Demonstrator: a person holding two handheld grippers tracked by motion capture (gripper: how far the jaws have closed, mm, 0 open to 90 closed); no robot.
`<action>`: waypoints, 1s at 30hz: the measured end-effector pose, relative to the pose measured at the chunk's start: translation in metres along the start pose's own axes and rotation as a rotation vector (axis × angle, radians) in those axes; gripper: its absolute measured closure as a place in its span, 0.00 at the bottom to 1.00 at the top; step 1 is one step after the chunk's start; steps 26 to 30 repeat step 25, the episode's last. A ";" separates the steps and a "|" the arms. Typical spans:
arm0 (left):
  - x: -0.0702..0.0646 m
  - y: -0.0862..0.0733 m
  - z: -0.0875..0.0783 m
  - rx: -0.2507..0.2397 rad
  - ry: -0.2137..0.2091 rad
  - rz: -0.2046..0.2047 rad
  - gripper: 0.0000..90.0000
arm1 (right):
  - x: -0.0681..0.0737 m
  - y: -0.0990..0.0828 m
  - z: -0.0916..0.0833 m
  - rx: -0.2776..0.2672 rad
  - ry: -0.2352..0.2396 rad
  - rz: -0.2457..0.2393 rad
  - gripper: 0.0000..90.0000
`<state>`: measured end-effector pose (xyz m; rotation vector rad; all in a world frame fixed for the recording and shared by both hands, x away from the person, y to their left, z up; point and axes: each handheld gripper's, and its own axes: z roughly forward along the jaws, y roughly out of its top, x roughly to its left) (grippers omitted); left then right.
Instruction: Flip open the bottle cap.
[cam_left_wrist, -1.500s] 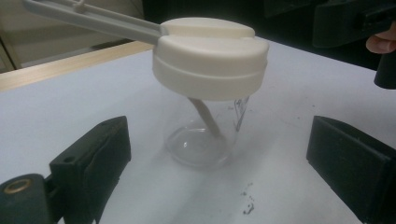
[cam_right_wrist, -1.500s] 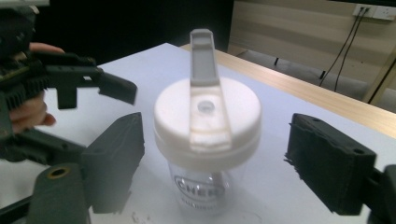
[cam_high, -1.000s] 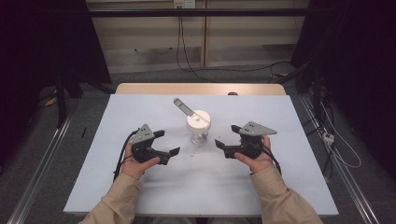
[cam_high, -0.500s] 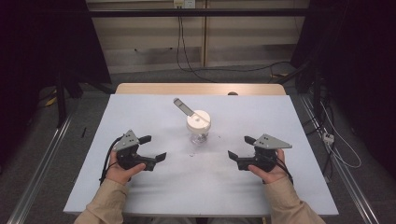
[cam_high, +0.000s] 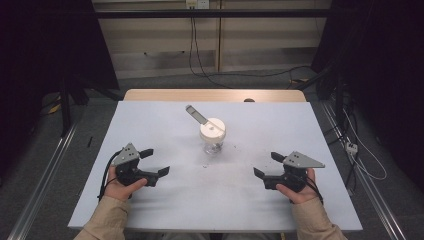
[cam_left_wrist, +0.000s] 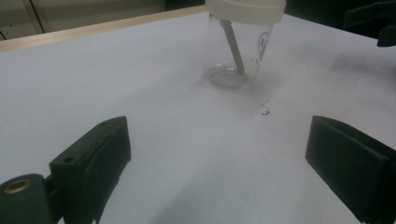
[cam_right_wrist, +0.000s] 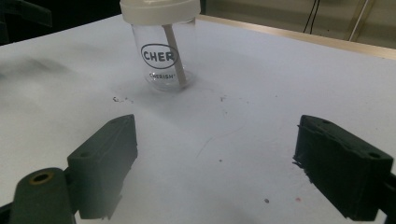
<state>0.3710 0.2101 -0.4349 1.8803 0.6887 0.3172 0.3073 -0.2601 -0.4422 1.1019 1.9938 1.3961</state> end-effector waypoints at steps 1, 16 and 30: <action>0.000 -0.001 -0.001 0.003 0.002 0.002 0.07 | 0.000 -0.001 -0.001 -0.002 -0.003 -0.001 0.14; 0.005 -0.008 -0.013 -0.001 0.017 -0.010 0.07 | -0.006 -0.009 -0.013 -0.002 -0.024 0.005 0.15; 0.006 -0.010 -0.013 0.012 0.030 -0.002 0.07 | -0.007 -0.015 -0.016 0.009 -0.030 0.003 0.14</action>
